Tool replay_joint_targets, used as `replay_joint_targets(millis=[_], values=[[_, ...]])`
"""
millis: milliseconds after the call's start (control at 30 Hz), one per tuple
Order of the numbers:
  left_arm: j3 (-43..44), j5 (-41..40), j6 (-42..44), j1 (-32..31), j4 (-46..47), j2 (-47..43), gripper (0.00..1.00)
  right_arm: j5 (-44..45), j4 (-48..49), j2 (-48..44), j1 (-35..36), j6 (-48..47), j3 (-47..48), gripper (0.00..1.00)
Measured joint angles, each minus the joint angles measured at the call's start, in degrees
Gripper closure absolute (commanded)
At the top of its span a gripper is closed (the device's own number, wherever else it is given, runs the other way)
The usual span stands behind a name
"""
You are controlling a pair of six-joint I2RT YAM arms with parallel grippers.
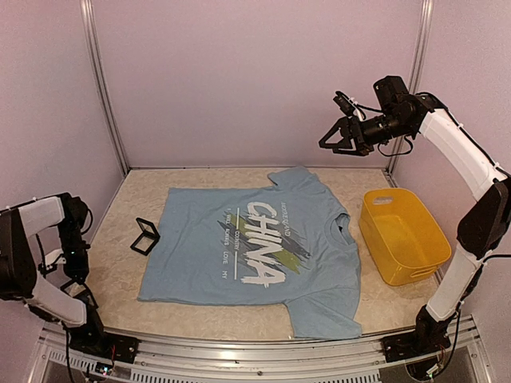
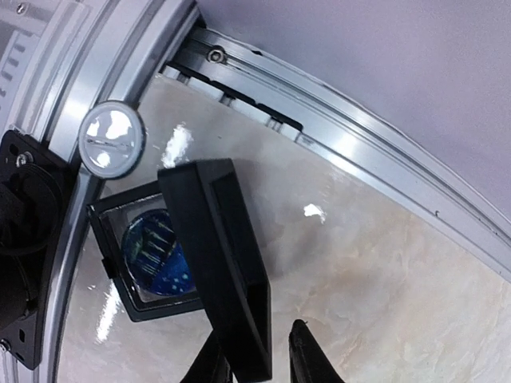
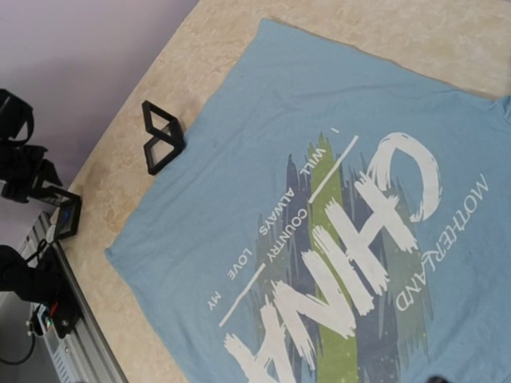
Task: Pin the brooch onto the clothing
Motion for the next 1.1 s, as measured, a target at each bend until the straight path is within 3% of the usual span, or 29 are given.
replay_joint_targets(millis=[367,500,633,867,1100], values=[[11.34,-0.15,-1.92,-11.3,1.16,11.37,0.79,-0.02,0.0,0.0,-0.15,0.13,0.0,0.12],[14.73,-0.94,-2.29,-14.01,0.94,12.72,0.72,-0.04,0.0,0.0,-0.52,0.13,0.0,0.12],[18.4,-2.58,-1.95,-14.67,-0.04,12.74,0.54,-0.11,0.0,0.0,-0.63,0.2,0.02,0.13],[18.16,-5.42,2.34,-9.6,-2.56,7.1,0.03,-0.11,0.02,0.04,-0.63,0.37,0.04,0.13],[9.51,-6.97,7.5,-4.68,-5.77,-1.29,0.01,-0.17,0.15,0.44,-0.63,0.5,0.04,0.13]])
